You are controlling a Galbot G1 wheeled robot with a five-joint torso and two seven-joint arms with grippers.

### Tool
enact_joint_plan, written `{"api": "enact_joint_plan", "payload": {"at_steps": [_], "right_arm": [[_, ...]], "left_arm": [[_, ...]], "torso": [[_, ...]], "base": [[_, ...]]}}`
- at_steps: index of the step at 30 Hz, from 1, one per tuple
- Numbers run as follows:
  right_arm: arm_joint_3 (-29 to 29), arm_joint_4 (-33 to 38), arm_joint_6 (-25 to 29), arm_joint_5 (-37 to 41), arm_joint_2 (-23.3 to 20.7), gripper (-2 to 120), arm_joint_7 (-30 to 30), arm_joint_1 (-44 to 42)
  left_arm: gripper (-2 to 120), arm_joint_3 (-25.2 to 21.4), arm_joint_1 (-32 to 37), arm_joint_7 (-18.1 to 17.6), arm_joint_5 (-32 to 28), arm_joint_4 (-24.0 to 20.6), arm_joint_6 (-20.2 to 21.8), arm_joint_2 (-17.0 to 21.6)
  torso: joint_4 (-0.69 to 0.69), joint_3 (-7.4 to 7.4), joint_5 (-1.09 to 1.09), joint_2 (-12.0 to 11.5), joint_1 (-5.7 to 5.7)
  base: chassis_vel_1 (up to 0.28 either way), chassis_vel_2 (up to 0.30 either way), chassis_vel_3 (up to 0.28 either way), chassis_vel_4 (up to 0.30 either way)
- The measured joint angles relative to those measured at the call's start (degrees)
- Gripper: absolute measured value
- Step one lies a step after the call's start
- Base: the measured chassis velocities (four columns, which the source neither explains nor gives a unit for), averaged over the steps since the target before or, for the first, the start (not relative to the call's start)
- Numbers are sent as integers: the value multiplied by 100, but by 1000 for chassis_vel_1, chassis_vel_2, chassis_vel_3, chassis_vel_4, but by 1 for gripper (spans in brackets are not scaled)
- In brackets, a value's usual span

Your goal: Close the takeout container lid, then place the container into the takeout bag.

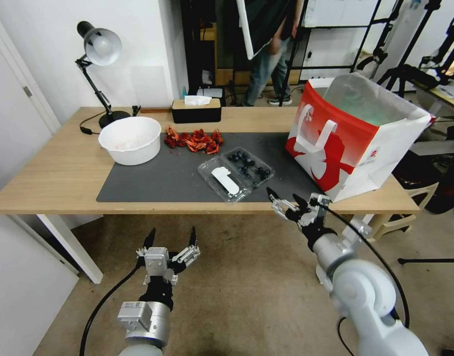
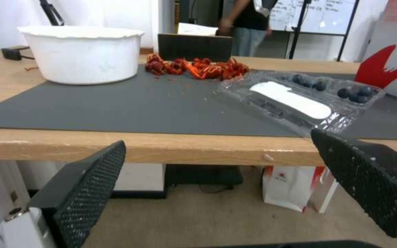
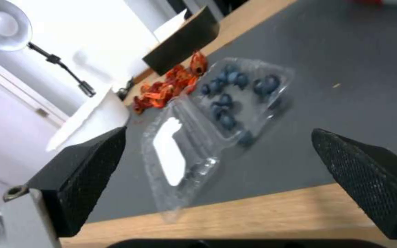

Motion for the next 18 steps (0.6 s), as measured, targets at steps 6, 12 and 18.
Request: {"api": "enact_joint_plan", "payload": {"at_steps": [6,12,18], "right_arm": [[-86,-275,-591,1050,-49,100,710,676],[-225,-604,-967,1402,-43,100,1018,1100],[-392,-899,-1322,1823,-22,100,1300,1391]], "left_arm": [[100,-30,-29,45,-16,78,-28,80],[100,-85,-39,90,-47,105,-67,101],[100,-125,-57,100,-62,133,-73,96]], "torso": [[-1,0,-1,0,0],[0,0,-1,0,0],[0,1,-1,0,0]], "base": [[0,0,0,0],[0,0,0,0],[0,0,0,0]]}}
